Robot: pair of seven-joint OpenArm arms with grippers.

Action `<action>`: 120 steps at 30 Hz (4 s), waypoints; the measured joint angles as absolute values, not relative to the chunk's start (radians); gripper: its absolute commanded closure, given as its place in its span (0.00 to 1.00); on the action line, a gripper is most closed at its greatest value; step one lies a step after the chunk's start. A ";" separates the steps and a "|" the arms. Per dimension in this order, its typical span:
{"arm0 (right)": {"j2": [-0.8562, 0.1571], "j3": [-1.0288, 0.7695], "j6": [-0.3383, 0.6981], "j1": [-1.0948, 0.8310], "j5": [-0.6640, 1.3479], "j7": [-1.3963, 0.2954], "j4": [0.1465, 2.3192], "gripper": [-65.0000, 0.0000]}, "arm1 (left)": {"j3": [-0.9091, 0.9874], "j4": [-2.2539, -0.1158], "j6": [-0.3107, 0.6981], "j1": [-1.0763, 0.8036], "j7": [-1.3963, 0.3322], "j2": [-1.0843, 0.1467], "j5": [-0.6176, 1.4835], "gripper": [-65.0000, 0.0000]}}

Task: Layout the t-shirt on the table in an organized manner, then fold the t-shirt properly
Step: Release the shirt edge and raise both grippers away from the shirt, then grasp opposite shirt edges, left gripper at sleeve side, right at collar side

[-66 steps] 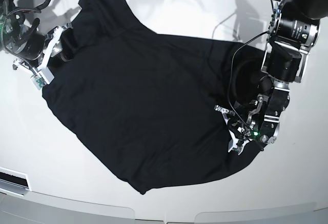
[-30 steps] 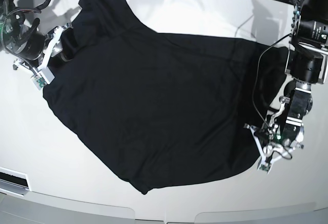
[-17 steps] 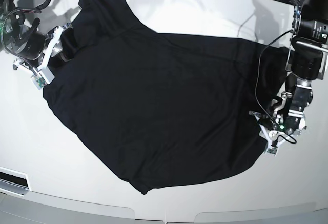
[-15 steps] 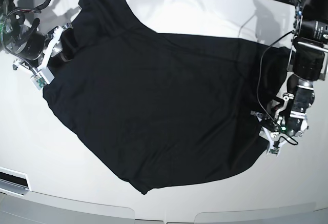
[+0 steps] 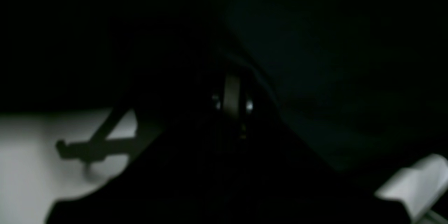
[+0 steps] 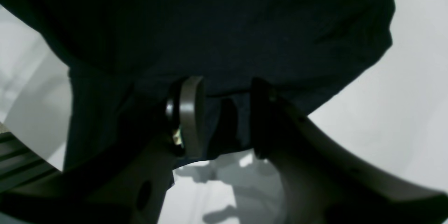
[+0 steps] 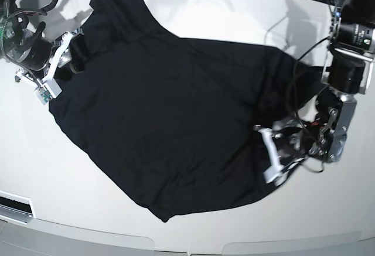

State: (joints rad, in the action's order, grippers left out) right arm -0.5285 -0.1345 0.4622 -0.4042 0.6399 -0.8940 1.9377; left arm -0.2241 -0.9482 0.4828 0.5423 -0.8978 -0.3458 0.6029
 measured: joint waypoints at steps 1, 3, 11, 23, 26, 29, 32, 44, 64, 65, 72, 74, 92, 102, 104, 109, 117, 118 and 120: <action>-0.529 -0.134 0.462 -0.404 0.640 -0.894 1.938 0.63 | -0.224 -0.970 0.529 0.543 -0.913 -0.337 0.632 1.00; -0.528 -0.134 0.462 -0.404 0.640 -0.894 1.938 0.63 | -0.227 -1.019 0.562 0.543 -0.917 -0.331 0.642 1.00; -0.529 -0.134 0.462 -0.404 0.637 -0.894 1.938 0.63 | -0.228 -1.060 0.316 0.554 -0.876 -0.377 0.391 1.00; -0.529 -0.134 0.462 -0.404 0.638 -0.894 1.938 0.63 | -0.228 -0.957 0.132 0.475 -0.585 -0.384 0.169 1.00; -0.529 -0.134 0.462 -0.404 0.637 -0.894 1.938 0.63 | -0.228 -0.820 0.133 0.488 -0.423 -0.386 0.164 1.00; -0.529 -0.134 0.462 -0.404 0.638 -0.894 1.938 0.63 | -0.226 -0.678 0.180 0.500 -0.219 -0.389 0.165 1.00; -0.529 -0.134 0.462 -0.406 0.637 -0.894 1.938 0.63 | -0.227 -0.566 0.196 0.518 -0.061 -0.388 0.167 1.00; -0.529 -0.134 0.462 -0.407 0.637 -0.902 1.938 0.63 | -0.225 -0.490 0.039 0.603 -0.027 -0.485 0.030 1.00; -0.365 -0.192 0.472 -0.497 0.620 -0.939 1.938 0.62 | -0.224 -0.510 0.455 0.781 -0.364 -0.638 0.476 1.00; -0.337 -0.218 0.471 -0.508 0.591 -0.932 1.938 0.62 | -0.224 -0.510 0.455 0.773 -0.364 -0.647 0.487 1.00; -0.213 -0.508 0.395 -0.536 0.545 -0.911 1.938 0.44 | -0.224 -0.511 0.450 0.676 -0.364 -0.716 0.575 1.00; -0.194 -0.578 0.391 -0.532 0.574 -0.900 1.927 0.44 | -0.224 -0.511 0.454 0.642 -0.364 -0.715 0.601 1.00; -0.173 -0.623 0.678 -0.374 0.970 -1.041 1.378 0.45 | -0.224 -0.514 0.453 0.544 -0.334 -0.721 0.606 1.00; -0.184 -0.620 0.691 -0.370 0.950 -1.079 1.375 1.00 | -0.224 -0.516 0.690 0.544 -0.562 -0.769 0.903 1.00; -0.196 -0.620 0.691 -0.371 0.951 -1.079 1.375 1.00 | -0.224 -0.516 0.690 0.541 -0.645 -0.794 0.989 1.00; -0.224 -0.620 0.692 -0.371 0.950 -1.083 1.375 1.00 | -0.183 -0.516 0.690 0.470 -0.784 -0.857 1.190 1.00; -0.237 -0.620 0.692 -0.371 0.951 -1.085 1.375 1.00 | 0.096 -0.517 0.691 0.254 -1.076 -0.891 1.477 1.00; -0.238 -0.620 0.692 -0.371 0.952 -1.085 1.375 1.00 | 0.115 -0.517 0.691 0.231 -1.106 -0.886 1.464 1.00; -0.237 -0.620 0.692 -0.371 0.952 -1.085 1.375 1.00 | 0.140 -0.516 0.690 0.181 -1.106 -0.877 1.459 0.97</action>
State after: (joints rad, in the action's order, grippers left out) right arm -0.2375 -0.6197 0.6918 -0.3710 0.9520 -1.0851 1.3746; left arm 0.1398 -0.5163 0.6899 0.1810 -1.1057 -0.8768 1.4590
